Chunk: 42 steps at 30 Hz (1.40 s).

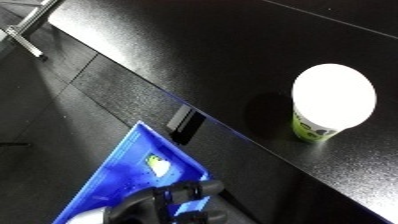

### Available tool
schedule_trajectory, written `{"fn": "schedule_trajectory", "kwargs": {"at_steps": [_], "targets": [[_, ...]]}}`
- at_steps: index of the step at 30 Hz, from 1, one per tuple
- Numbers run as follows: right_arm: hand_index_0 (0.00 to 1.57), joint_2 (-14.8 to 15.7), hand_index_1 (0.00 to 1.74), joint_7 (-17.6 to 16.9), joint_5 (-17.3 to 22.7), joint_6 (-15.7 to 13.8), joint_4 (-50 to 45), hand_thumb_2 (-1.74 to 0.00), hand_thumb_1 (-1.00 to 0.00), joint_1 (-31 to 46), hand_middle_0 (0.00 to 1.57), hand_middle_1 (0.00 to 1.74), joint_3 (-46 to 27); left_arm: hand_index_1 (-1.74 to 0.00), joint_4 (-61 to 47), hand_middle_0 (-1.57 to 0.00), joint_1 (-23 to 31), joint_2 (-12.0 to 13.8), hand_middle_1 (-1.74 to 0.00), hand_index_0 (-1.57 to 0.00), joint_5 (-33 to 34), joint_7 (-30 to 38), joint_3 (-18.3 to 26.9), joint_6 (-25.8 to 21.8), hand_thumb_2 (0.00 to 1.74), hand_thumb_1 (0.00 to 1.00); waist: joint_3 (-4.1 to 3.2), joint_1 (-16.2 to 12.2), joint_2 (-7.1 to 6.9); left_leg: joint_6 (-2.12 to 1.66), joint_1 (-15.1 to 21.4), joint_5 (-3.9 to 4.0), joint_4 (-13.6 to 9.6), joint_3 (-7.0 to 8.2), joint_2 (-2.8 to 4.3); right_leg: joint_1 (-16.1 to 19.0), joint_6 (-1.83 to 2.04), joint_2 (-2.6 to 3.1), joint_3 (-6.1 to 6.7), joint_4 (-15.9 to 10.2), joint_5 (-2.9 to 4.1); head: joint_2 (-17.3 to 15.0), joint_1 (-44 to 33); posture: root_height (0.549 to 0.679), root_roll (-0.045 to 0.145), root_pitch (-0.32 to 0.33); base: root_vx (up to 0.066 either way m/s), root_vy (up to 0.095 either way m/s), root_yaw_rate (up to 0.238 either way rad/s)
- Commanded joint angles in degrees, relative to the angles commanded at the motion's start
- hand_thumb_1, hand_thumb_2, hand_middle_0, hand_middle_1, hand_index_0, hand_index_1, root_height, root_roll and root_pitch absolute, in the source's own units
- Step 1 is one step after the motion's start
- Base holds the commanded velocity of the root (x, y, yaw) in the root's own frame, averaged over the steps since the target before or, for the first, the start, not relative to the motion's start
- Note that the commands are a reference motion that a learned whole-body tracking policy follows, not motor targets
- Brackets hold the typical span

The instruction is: Pick up the object and place it into the box

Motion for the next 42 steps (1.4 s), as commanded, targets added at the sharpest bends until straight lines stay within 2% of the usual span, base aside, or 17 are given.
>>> {"fn": "schedule_trajectory", "kwargs": {"at_steps": [3, 4, 8, 11, 12, 13, 16, 20, 25, 29, 36, 40, 42], "targets": [[0.00, 1.05, 0.00, 0.44, -0.39, -0.39, 0.65, 0.00, 0.00, 0.17, 0.00, 0.00, -0.34, 0.00, -1.33, 0.00, -2.04, -2.80, 0.00, 0.00, -3.22, 0.03, 1.99, 0.03, 0.00, 0.00, 0.00, 0.05, -0.78, -0.11, 0.36, -0.01, -0.27, -0.15, -0.02, 0.08, -0.15, 0.15, -0.04, 0.12, -0.15, -0.43, -0.26, 0.617, 0.022, -0.018, 0.024, -0.035, 0.001], [0.00, 1.64, 0.00, 0.66, -0.75, -0.48, 0.89, 0.00, 0.00, 0.22, 0.00, 0.00, -0.53, 0.00, -1.81, 0.00, -3.31, -4.57, 0.00, 0.00, -3.71, 0.17, 2.99, -0.15, 0.00, 0.00, 0.00, 0.00, -1.29, -0.20, 0.62, 0.00, -0.49, -0.21, 0.06, 0.18, -0.26, 0.29, -0.05, 0.16, -0.26, -0.68, -0.69, 0.617, 0.021, -0.019, 0.022, -0.028, -0.035], [0.00, 2.28, 0.00, 0.91, -1.42, -0.42, 0.76, 0.00, 0.00, 0.48, 0.00, 0.00, -0.72, 0.00, -2.20, 0.00, -4.92, -6.65, 0.00, 0.00, -3.42, 2.08, 4.48, -1.97, 0.00, 0.00, 0.00, -0.22, -1.86, -0.30, 1.03, 0.09, -0.81, -0.27, 0.23, 0.26, -0.45, 0.49, 0.02, 0.37, -0.47, -1.14, -1.83, 0.616, 0.020, -0.022, 0.027, -0.019, -0.054], [0.00, 2.81, 0.00, 1.03, -2.59, -0.22, 0.26, 0.00, 0.00, 0.98, 0.00, 0.00, -0.96, 0.00, -2.09, 0.00, -6.24, -8.17, 0.00, 0.00, -1.18, 6.56, 6.35, -5.78, 0.00, 0.00, 0.00, -0.50, -2.27, -0.40, 1.49, 0.26, -1.19, -0.21, 0.41, 0.49, -0.57, 0.59, 0.13, 0.45, -0.63, -1.88, -2.62, 0.616, 0.020, -0.025, 0.028, -0.008, -0.065], [0.00, 3.14, 0.00, 1.16, -3.39, -0.13, -0.14, 0.00, 0.00, 1.32, 0.00, 0.00, -1.07, 0.00, -1.95, 0.00, -7.13, -8.76, 0.00, 0.00, 1.33, 10.31, 7.55, -8.91, 0.00, 0.00, 0.00, -0.68, -2.48, -0.44, 1.77, 0.33, -1.34, -0.17, 0.51, 0.66, -0.58, 0.58, 0.20, 0.49, -0.68, -2.26, -2.57, 0.616, 0.021, -0.027, 0.025, -0.004, -0.038], [0.00, 3.14, 0.00, 1.16, -3.39, -0.13, -0.14, 0.00, 0.00, 1.32, 0.00, 0.00, -1.07, 0.00, -1.95, 0.00, -7.13, -8.76, 0.00, 0.00, 1.33, 10.31, 7.55, -8.91, 0.00, 0.00, 0.00, -0.68, -2.48, -0.44, 1.77, 0.33, -1.34, -0.17, 0.51, 0.66, -0.58, 0.58, 0.20, 0.49, -0.68, -2.26, -2.57, 0.616, 0.021, -0.027, 0.025, -0.004, -0.038], [0.00, 3.59, 0.00, 1.68, -4.08, -0.07, -0.68, 0.00, 0.00, 1.75, 0.00, 0.00, -1.09, 0.00, -1.46, 0.00, -8.58, -9.28, 0.00, 0.00, 5.68, 16.28, 9.50, -14.17, 0.00, 0.00, 0.00, -0.88, -2.67, -0.53, 1.95, 0.38, -1.23, -0.13, 0.63, 0.74, -0.63, 0.52, 0.32, 0.75, -0.81, -2.71, -2.44, 0.615, 0.022, -0.032, 0.023, -0.001, -0.044], [0.00, 3.93, 0.00, 1.97, -4.04, 0.27, -1.41, 0.00, 0.00, 2.10, 0.00, 0.00, -1.04, 0.00, -0.17, 0.00, -9.79, -9.23, 0.00, 0.00, 15.17, 26.43, 12.05, -19.92, 0.00, 0.00, 0.00, -1.11, -2.90, -0.64, 2.08, 0.47, -1.10, -0.09, 0.66, 0.85, -0.77, 0.61, 0.47, 0.98, -1.00, -3.00, -2.02, 0.615, 0.023, -0.037, 0.018, -0.004, -0.057], [0.00, 3.82, 0.00, 2.75, -3.68, -0.15, -0.68, 0.00, 0.00, 2.09, 0.00, 0.00, -0.75, 0.00, 0.54, 0.00, -12.15, -8.33, 0.00, 0.00, 25.32, 36.31, 13.15, -21.66, 0.00, 0.00, 0.00, -1.71, -2.97, -0.75, 2.05, 0.62, -1.07, 0.21, 0.82, 0.79, -0.82, 0.85, 0.78, 0.99, -1.01, -1.62, -1.02, 0.615, 0.023, -0.038, 0.003, -0.006, -0.067], [0.00, 3.40, 0.00, 3.36, -3.33, -0.47, 0.10, 0.00, 0.00, 1.68, 0.00, 0.00, -0.32, 0.00, -0.08, 0.00, -14.98, -7.04, 0.00, 0.00, 31.54, 39.84, 12.42, -22.19, 0.00, 0.00, 0.00, -2.37, -2.76, -0.81, 1.97, 0.81, -1.30, 0.48, 0.91, 0.46, -0.86, 1.10, 1.10, 0.94, -0.96, -0.91, -0.73, 0.616, 0.024, -0.035, -0.008, 0.005, -0.082], [0.00, 2.52, 0.00, 4.42, -2.91, -0.59, 1.37, 0.00, 0.00, 0.34, 0.00, 0.00, 0.77, 0.00, 1.40, 0.00, -22.13, -5.28, 0.00, 0.00, 33.93, 45.75, 8.95, -18.90, 0.00, 0.00, 0.00, -4.33, -2.43, -0.79, 2.00, 1.02, -1.29, 1.36, 1.25, -0.29, -0.73, 1.39, 1.92, 1.05, -0.66, 0.85, -2.17, 0.616, 0.025, -0.036, 0.001, 0.019, -0.102], [0.00, 1.89, 0.00, 5.00, -3.25, -0.13, 2.11, 0.00, 0.00, -0.65, 0.00, 0.00, 1.86, 0.00, 4.49, 0.00, -27.55, -3.98, 0.00, 0.00, 33.51, 49.00, 5.88, -17.15, 0.00, 0.00, -0.01, -6.02, -2.45, -0.80, 1.91, 0.96, -0.80, 2.18, 1.76, -0.91, -0.58, 1.56, 2.54, 1.32, -0.43, 1.42, -2.69, 0.615, 0.027, -0.038, 0.012, 0.025, -0.109], [0.00, 1.77, 0.00, 5.06, -3.28, -0.01, 2.24, 0.00, 0.00, -0.85, 0.00, 0.00, 2.08, 0.00, 5.22, 0.00, -28.63, -3.76, 0.00, 0.00, 33.42, 49.43, 5.25, -16.92, 0.00, 0.00, -0.03, -6.31, -2.47, -0.81, 1.84, 0.92, -0.65, 2.34, 1.87, -1.07, -0.57, 1.58, 2.66, 1.42, -0.43, 1.44, -2.74, 0.614, 0.027, -0.039, 0.016, 0.032, -0.110]]}}
